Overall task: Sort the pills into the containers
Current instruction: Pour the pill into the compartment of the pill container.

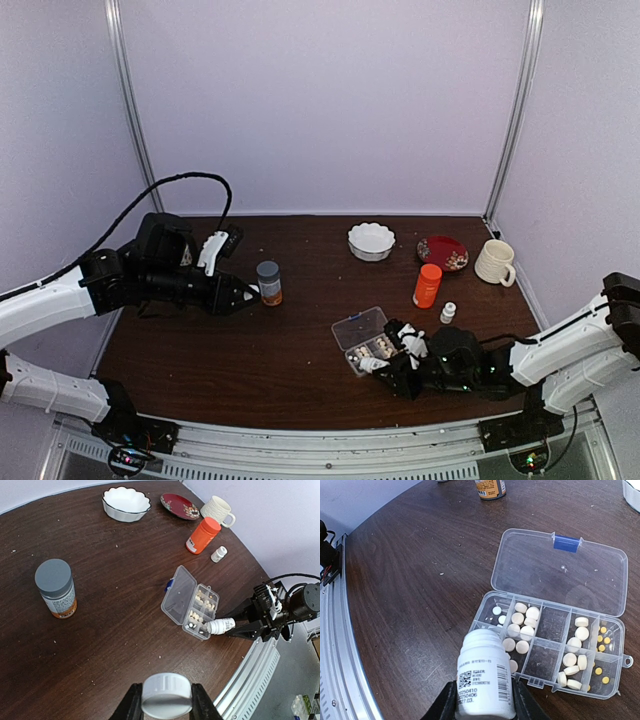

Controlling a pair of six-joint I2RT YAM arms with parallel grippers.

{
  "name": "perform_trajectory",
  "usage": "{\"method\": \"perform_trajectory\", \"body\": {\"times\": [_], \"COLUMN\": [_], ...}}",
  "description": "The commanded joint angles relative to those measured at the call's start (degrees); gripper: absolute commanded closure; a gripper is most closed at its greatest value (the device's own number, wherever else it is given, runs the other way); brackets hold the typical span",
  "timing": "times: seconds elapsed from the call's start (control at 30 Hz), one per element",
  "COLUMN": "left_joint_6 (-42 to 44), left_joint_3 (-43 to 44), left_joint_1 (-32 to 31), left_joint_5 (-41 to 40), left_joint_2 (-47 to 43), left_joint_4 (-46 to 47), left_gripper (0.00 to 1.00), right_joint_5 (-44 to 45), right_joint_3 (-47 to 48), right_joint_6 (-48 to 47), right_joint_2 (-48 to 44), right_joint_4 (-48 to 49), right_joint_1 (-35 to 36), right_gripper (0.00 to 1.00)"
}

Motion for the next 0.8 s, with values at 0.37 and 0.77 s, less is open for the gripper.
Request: {"method": "perform_trajectory", "body": {"times": [0.37,0.77], "left_joint_6": [0.54,0.36], "left_joint_3": [0.95,0.96], "left_joint_1": [0.38,0.34], "left_joint_5": [1.31,1.35], "left_joint_2": [0.59,0.46], "left_joint_4": [2.33,2.23], "left_gripper": [1.00,1.00], "right_joint_5": [-0.58,-0.09], "right_joint_3": [-0.36,0.95], "right_joint_6": [0.29,0.03], "right_joint_2": [-3.07,-1.58], "right_joint_4": [0.81,-1.63], "right_joint_1": [0.35,0.27], "right_gripper": [1.00,1.00]}}
